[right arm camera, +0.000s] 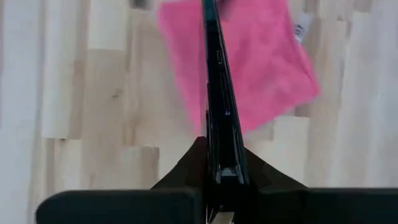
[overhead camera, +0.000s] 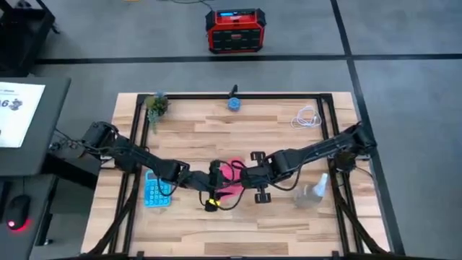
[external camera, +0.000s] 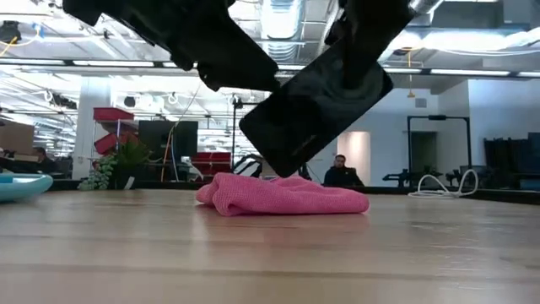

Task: Apply microfiber cloth
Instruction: Spray the black cellphone with the transparent spray bottle

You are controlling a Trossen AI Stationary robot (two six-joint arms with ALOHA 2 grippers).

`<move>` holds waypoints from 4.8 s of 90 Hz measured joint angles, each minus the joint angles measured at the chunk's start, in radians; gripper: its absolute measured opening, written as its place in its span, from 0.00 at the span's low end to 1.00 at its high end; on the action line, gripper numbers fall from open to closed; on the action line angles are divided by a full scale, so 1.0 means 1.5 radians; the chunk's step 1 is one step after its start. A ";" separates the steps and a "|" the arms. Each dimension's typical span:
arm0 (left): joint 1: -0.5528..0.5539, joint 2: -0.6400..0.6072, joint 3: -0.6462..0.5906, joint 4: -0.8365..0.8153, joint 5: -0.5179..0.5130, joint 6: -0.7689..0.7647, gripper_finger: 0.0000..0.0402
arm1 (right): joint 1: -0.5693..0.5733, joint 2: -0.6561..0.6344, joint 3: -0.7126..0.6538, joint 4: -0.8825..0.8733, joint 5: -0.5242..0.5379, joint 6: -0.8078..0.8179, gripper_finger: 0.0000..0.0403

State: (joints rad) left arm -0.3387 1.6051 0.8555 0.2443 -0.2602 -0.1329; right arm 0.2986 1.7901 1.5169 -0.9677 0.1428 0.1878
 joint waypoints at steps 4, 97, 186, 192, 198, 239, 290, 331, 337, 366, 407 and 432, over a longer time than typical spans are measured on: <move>0.000 0.000 0.000 0.002 0.000 -0.002 0.43 | 0.002 0.000 -0.004 0.005 -0.002 0.000 0.04; 0.012 0.139 0.061 0.019 -0.056 -0.045 0.01 | 0.009 -0.004 -0.005 0.025 0.013 -0.026 0.19; -0.017 0.138 -0.080 0.267 -0.127 -0.089 0.02 | 0.213 -0.321 -0.005 -0.017 -0.062 0.611 0.40; -0.017 0.138 -0.080 0.268 -0.127 -0.089 0.02 | 0.244 -0.293 -0.005 0.036 -0.075 0.664 0.47; -0.018 0.138 -0.080 0.265 -0.127 -0.089 0.02 | 0.276 -0.257 -0.005 0.064 -0.094 0.732 0.53; -0.022 0.138 -0.080 0.270 -0.127 -0.061 0.02 | 0.542 -0.052 -0.002 -0.105 -0.100 1.255 0.57; -0.020 0.138 -0.080 0.268 -0.127 -0.080 0.02 | 0.628 -0.063 0.050 -0.403 0.230 1.283 0.56; -0.017 0.138 -0.080 0.266 -0.127 -0.081 0.02 | 0.506 -0.126 0.049 -0.402 0.200 1.112 0.55; -0.017 0.138 -0.080 0.269 -0.127 -0.079 0.02 | 0.499 -0.136 0.049 -0.402 0.163 1.099 0.55; -0.017 0.138 -0.080 0.268 -0.127 -0.076 0.02 | 0.508 -0.227 -0.063 -0.404 0.088 1.158 0.55; -0.017 0.138 -0.080 0.268 -0.127 -0.077 0.02 | 0.455 -0.260 -0.165 -0.401 0.115 1.093 0.55; -0.017 0.138 -0.080 0.268 -0.127 -0.078 0.02 | 0.384 -0.263 -0.181 -0.402 0.170 0.999 0.55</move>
State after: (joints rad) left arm -0.3641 1.8122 0.7353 0.6460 -0.4503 -0.2504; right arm 0.8753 1.3952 1.2449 -1.5703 0.3982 1.6870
